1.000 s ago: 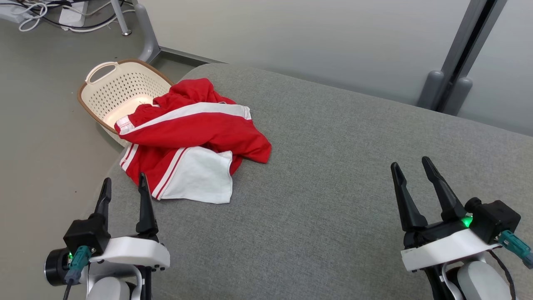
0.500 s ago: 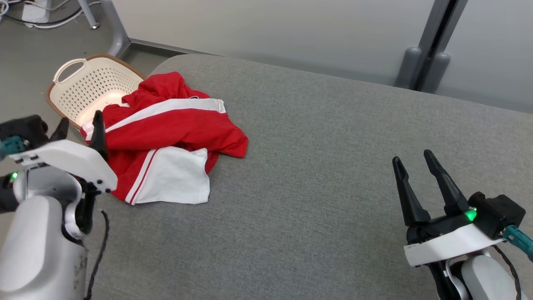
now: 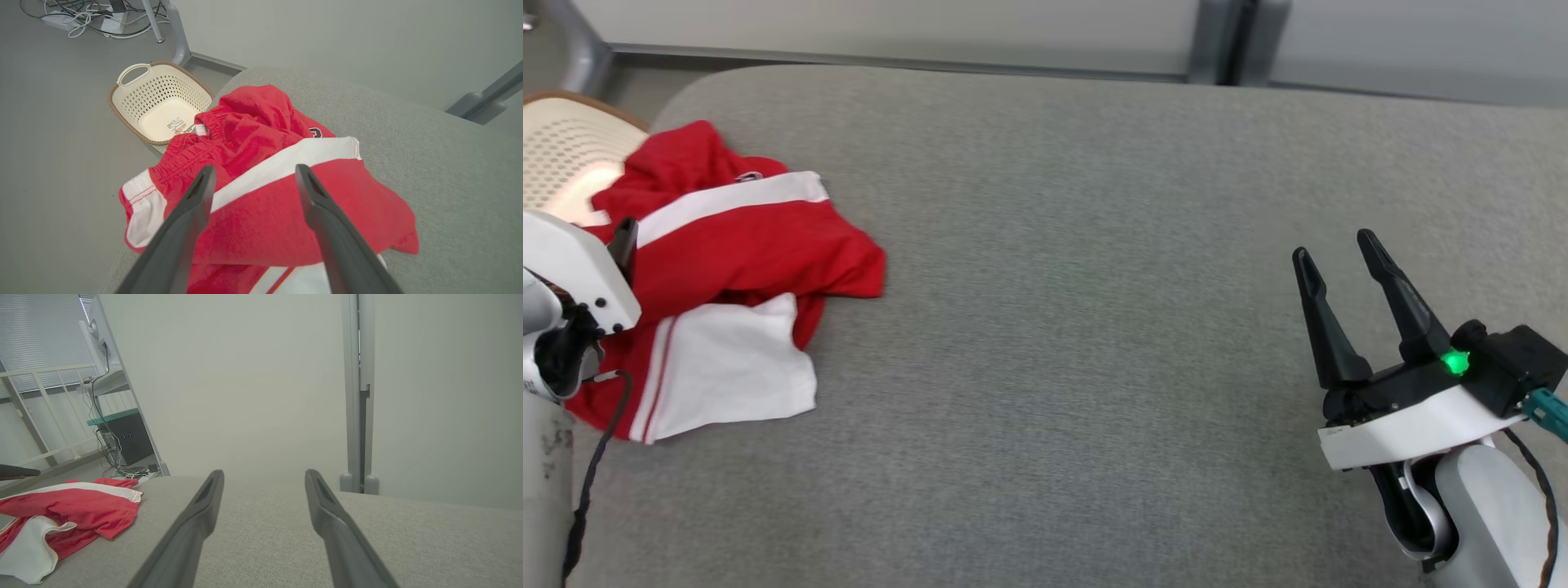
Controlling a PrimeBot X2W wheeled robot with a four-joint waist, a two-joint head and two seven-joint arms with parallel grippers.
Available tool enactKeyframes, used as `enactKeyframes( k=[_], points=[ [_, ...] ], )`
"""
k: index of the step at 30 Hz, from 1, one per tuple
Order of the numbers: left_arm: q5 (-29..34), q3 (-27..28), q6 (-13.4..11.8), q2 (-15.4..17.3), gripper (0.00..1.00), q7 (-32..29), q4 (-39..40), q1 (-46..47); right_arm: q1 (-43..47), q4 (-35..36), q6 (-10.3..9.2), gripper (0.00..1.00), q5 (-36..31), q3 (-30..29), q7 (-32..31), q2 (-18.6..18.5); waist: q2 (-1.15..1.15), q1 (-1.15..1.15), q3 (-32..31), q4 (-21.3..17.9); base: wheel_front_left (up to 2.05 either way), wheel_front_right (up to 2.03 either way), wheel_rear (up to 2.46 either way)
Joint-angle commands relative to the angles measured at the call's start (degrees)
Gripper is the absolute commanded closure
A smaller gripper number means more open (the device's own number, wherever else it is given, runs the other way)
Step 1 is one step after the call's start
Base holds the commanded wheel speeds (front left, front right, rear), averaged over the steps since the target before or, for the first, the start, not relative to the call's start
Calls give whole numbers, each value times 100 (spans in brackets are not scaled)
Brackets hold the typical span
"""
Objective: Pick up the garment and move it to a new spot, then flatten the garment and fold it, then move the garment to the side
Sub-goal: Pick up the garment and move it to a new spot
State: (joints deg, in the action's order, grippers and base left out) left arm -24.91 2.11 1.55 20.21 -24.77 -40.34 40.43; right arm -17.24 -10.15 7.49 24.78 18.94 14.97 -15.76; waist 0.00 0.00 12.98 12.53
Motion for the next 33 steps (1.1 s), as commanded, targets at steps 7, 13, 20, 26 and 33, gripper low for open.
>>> enactKeyframes(
  k=[7, 13, 20, 26, 33],
  points=[
    [-118, -28, 238, 426, 0, -527, -909, 328, -198, -47, 0, 0, 87, 62, 33, -57, 0, 0, 429, -696, 0, 0, 0],
    [-69, -120, 286, 635, 53, -717, -1337, 289, -182, -80, 0, 0, 97, 33, 33, -34, 0, 0, 374, -818, 0, 0, 0],
    [-32, -196, 352, 708, 100, -391, -1322, 369, -128, -118, 0, 0, 44, -22, 33, 35, 0, 0, 232, -779, 0, 0, 0],
    [53, -454, 486, 704, 100, -173, -904, 467, -1, -159, 0, 0, 25, -90, 33, 157, 0, 0, -166, -735, 0, 0, 0],
    [-145, -828, 581, 565, 100, -278, 352, 514, 267, -193, 0, 0, -17, -276, 33, 354, 0, 0, -690, -916, 0, 0, 0]
  ],
)
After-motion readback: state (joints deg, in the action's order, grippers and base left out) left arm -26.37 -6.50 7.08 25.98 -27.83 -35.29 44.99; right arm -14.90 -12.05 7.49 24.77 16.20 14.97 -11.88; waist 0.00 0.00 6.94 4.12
